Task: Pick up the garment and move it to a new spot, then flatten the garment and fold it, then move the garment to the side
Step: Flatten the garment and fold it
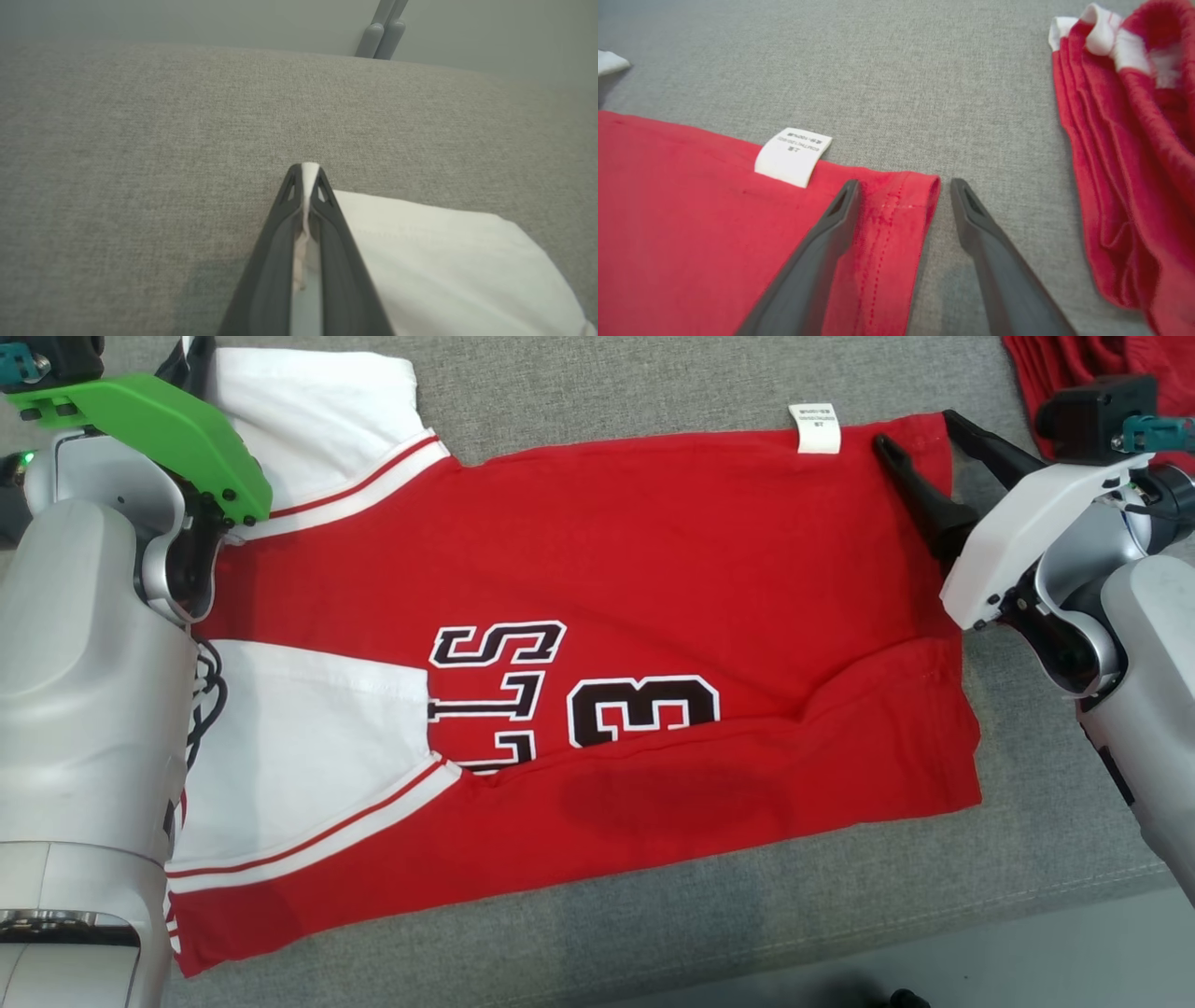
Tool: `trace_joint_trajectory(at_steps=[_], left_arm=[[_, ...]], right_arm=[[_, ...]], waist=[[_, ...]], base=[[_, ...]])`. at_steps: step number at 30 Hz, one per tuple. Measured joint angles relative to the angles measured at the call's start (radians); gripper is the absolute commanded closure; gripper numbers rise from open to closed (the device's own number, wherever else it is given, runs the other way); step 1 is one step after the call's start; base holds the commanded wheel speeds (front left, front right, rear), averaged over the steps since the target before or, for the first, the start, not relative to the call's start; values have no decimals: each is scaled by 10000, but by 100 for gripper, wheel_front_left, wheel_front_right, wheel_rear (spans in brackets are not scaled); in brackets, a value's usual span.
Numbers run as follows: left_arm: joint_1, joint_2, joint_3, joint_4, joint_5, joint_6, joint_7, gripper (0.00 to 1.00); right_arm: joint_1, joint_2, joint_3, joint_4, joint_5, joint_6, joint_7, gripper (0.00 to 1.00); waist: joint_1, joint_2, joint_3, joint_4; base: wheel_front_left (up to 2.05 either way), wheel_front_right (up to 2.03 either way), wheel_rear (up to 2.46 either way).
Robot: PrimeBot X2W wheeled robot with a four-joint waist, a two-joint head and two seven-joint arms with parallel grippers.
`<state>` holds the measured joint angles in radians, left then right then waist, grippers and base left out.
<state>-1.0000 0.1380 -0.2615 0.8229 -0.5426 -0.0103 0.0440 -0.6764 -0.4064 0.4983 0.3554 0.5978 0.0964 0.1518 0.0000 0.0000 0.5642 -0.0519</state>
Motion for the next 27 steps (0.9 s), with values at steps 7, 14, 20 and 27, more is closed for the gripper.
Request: trace_joint_trajectory(at_steps=[7,14,20,27], left_arm=[[-5,-111,-48,174,-2,-151,-96,100],[-5,-209,-31,265,-94,-405,-489,100],[28,-257,69,107,-301,-662,-997,100],[876,-324,276,-280,-694,-878,-1774,100]], right_arm=[[-24,42,86,17,0,12,-2,100],[-12,138,71,77,0,77,-330,100],[192,263,-79,81,44,77,-855,100],[897,334,-291,84,190,75,-1586,100]], waist=[[0,0,-19,48],[0,0,-181,82],[0,0,-463,101],[0,0,-922,167]], base=[[0,0,0],[0,0,0],[0,0,0],[0,0,0]])
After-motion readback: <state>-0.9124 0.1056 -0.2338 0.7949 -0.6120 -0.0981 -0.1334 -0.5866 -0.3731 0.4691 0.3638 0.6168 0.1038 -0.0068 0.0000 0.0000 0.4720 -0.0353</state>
